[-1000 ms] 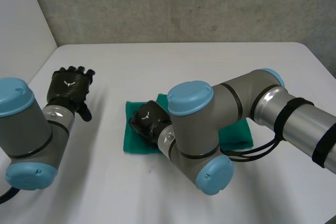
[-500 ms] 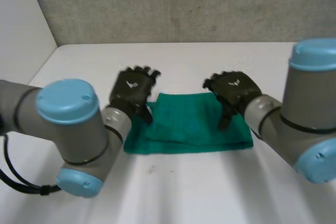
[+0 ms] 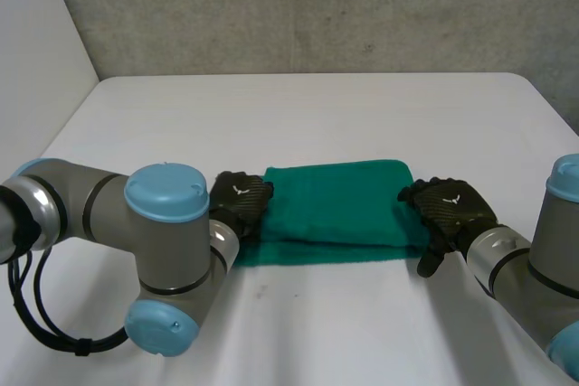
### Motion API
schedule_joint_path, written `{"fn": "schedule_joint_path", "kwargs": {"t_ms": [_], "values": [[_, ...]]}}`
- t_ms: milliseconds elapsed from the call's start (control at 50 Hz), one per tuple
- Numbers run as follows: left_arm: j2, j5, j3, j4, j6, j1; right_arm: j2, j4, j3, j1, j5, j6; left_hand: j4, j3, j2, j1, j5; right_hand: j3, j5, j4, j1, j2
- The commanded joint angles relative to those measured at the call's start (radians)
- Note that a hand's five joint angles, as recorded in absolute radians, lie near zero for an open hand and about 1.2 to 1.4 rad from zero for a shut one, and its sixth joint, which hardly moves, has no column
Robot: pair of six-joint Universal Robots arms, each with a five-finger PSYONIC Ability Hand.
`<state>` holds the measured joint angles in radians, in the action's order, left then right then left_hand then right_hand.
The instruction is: Fold the towel.
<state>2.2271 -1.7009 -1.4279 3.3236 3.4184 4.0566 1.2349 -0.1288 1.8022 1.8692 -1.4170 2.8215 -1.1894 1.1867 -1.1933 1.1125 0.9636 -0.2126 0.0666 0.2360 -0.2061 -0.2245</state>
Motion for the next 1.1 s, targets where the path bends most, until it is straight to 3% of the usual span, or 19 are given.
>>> {"fn": "schedule_joint_path", "kwargs": {"t_ms": [20,200,380,520,620,820,960,1100], "values": [[-0.084,-0.111,-0.092,0.002,0.005,0.005,0.0,-0.037,0.028,0.001,-0.002,0.019,-0.207,0.21,-0.203,0.284,0.258,0.034,-0.062,-0.057,0.027,0.046],[-0.164,-0.115,-0.215,0.007,0.025,0.016,-0.011,-0.075,0.025,0.008,0.001,0.065,-0.207,0.21,-0.203,0.284,0.258,-0.069,0.041,0.046,-0.076,-0.057],[-0.164,-0.123,-0.236,0.011,0.025,0.015,-0.109,-0.124,-0.006,0.013,0.003,0.081,-0.207,0.21,-0.203,0.284,0.258,-0.327,0.299,0.304,-0.334,-0.315],[-0.168,-0.129,-0.243,0.002,0.025,0.015,-0.152,-0.129,-0.021,0.015,0.004,0.082,0.382,-0.38,0.386,-0.305,-0.331,-0.538,0.51,0.515,-0.545,-0.526],[-0.188,-0.129,-0.244,-0.003,0.019,0.016,-0.153,-0.156,-0.015,0.007,0.003,0.09,0.532,-0.53,0.536,-0.456,-0.481,-1.182,1.154,1.159,-1.189,-1.17],[-0.293,-0.131,-0.295,-0.012,0.015,0.027,-0.117,-0.154,-0.112,0.033,0.0,0.092,0.729,-0.726,0.733,-0.652,-0.678,-1.184,1.155,1.16,-1.19,-1.172],[-0.412,-0.129,-0.354,-0.026,0.012,0.113,-0.123,-0.025,-0.368,0.225,0.019,0.062,0.82,-0.817,0.824,-0.743,-0.769,-1.184,1.155,1.16,-1.19,-1.172],[-0.458,-0.121,-0.378,-0.024,0.008,0.194,-0.31,0.141,-0.629,0.406,0.188,0.049,0.894,-0.891,0.898,-0.817,-0.842,-1.184,1.155,1.16,-1.19,-1.172]]}}
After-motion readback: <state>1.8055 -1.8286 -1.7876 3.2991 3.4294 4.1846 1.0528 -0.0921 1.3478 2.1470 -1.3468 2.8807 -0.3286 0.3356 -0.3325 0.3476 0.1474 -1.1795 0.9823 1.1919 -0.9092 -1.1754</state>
